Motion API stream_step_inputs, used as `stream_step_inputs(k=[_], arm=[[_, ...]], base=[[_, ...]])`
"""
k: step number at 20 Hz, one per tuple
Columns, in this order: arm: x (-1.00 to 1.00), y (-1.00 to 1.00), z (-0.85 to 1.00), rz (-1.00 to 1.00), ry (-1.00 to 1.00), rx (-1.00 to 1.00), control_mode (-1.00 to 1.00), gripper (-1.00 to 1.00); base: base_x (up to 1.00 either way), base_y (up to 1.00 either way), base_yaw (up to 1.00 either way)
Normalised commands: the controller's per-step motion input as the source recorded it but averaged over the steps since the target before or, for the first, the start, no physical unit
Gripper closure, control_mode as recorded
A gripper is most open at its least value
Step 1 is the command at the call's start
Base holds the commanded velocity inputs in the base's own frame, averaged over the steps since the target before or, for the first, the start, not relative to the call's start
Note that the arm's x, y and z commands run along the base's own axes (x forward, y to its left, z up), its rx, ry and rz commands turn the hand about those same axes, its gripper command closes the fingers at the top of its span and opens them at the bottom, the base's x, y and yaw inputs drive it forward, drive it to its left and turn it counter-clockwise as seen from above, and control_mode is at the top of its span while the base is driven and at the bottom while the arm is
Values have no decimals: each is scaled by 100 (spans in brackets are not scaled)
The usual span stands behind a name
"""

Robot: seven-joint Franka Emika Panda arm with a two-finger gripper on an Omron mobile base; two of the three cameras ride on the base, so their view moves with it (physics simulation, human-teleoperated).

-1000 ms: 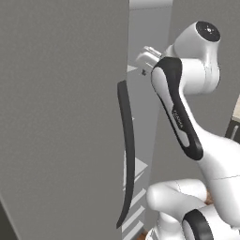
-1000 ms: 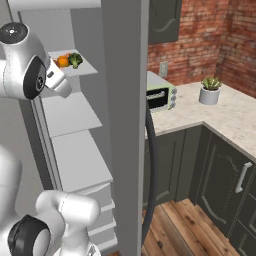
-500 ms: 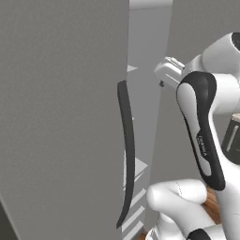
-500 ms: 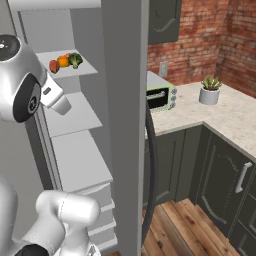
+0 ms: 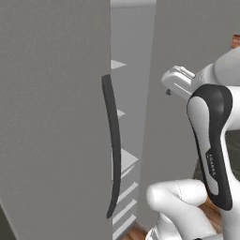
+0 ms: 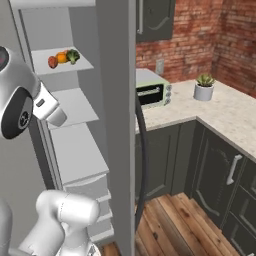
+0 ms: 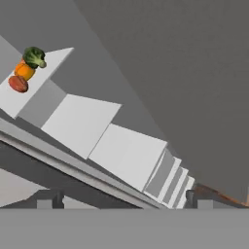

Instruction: Take the orange and broccoli from the second highest rack and move them to the highest rack where the squash and sweet potato are located, to maximize freezer space. Close the freezer door after rearranging.

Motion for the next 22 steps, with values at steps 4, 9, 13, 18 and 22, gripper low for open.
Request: stream_step_inputs(k=[4,9,13,18,22], arm=[[0,0,0,0,0,0,100,-100],[0,0,0,0,0,0,100,-100],[0,0,0,0,0,0,100,-100],[0,0,0,0,0,0,100,-100],[0,0,0,0,0,0,100,-100]], base=[[-53,-73,5],[-42,-80,9],[-7,-73,24],[8,-76,34],[0,-94,36]])
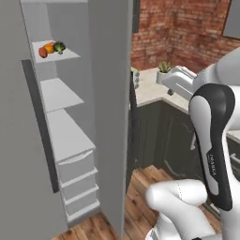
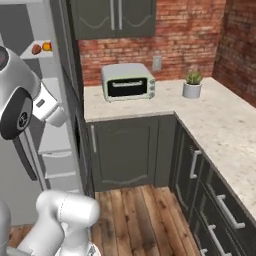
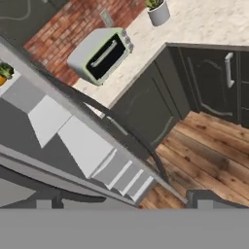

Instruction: Take the orange and broccoli from the second highest rack and move them to the highest rack where the squash and sweet potato are located, to maximize freezer space. Close the freezer door after rearranging.

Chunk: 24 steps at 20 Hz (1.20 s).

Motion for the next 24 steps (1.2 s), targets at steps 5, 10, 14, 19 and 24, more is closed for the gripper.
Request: stream_step_inputs(k=[5,10,14,19,24], arm=[[0,0,0,0,0,0,100,-100],[0,0,0,0,0,0,100,-100],[0,0,0,0,0,0,100,-100],[0,0,0,0,0,0,100,-100],[0,0,0,0,0,0,100,-100]], base=[[6,-76,39],[30,-38,48],[37,-35,47],[39,-50,37],[44,-51,36]])
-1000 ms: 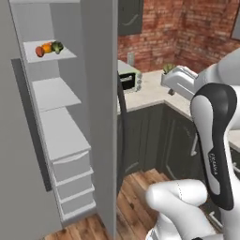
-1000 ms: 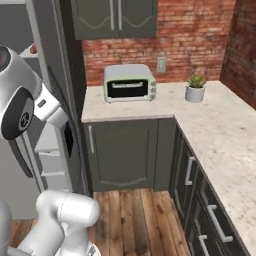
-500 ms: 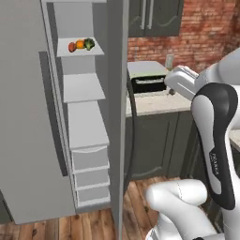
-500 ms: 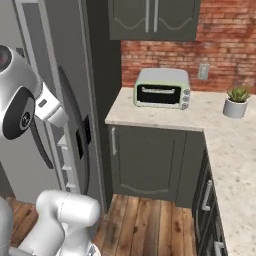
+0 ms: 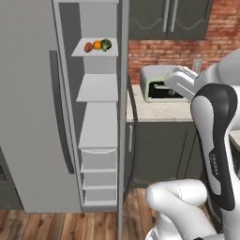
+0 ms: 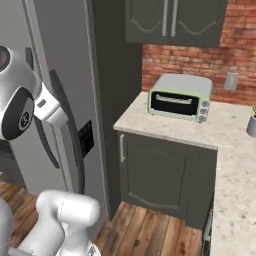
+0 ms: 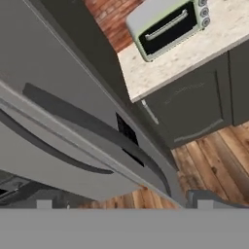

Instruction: Take the orange and broccoli from the second highest rack and move them to the highest rack where the squash and sweet potato are located, to maximize freezer space. Close the freezer door after rearranging.

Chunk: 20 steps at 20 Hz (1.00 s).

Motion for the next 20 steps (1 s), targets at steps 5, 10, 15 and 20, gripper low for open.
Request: stream_step_inputs(k=[5,10,15,20], arm=[[0,0,0,0,0,0,100,-100],[9,-7,0,8,0,9,-100,-100],[60,-11,0,35,0,38,-100,-100],[70,33,-14,27,0,11,-100,-100]], base=[[50,-31,38],[38,-26,31],[0,0,0],[0,0,0]])
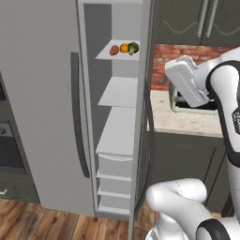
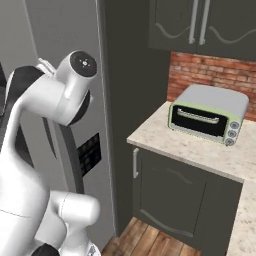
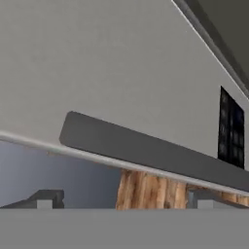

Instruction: Take the orange and broccoli from the second highest rack and move them to the highest rack where the squash and sweet potato are located, to maximize freezer space. Close the freezer door after rearranging.

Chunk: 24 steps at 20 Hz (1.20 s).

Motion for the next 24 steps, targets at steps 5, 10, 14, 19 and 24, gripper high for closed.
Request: stream_step_inputs(k=[5,10,14,19,24], arm=[[44,57,-5,19,-1,0,-100,-100],[41,47,0,7,-11,0,-100,-100],[52,38,0,0,-30,1,-100,-100],[54,41,-2,0,-41,0,-100,-100],[52,63,-2,0,-14,0,-100,-100]], base=[[0,0,0],[0,0,0],[0,0,0],[0,0,0],[0,0,0]])
